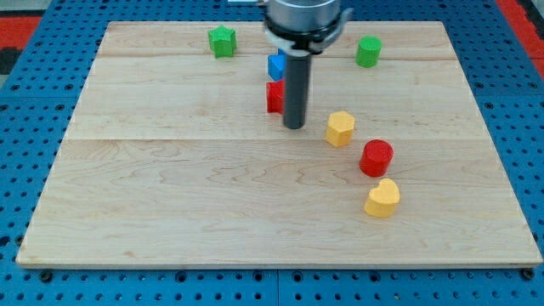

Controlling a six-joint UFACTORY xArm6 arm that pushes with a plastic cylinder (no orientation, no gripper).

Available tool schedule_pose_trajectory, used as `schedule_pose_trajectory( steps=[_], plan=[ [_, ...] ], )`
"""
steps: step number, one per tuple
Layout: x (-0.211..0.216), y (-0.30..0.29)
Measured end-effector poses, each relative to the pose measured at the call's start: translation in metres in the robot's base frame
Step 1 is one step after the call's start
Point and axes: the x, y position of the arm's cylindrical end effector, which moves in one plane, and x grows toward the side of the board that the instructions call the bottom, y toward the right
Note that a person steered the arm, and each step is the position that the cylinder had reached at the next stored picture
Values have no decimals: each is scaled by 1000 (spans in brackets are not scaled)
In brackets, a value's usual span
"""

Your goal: Move the red star diagonally bottom right to the blue triangle

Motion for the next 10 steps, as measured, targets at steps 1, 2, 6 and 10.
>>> schedule_pose_trajectory(
  steps=[1, 2, 6, 10],
  plan=[
    [5, 46],
    [4, 92],
    [-59, -40],
    [-65, 18]
  ],
)
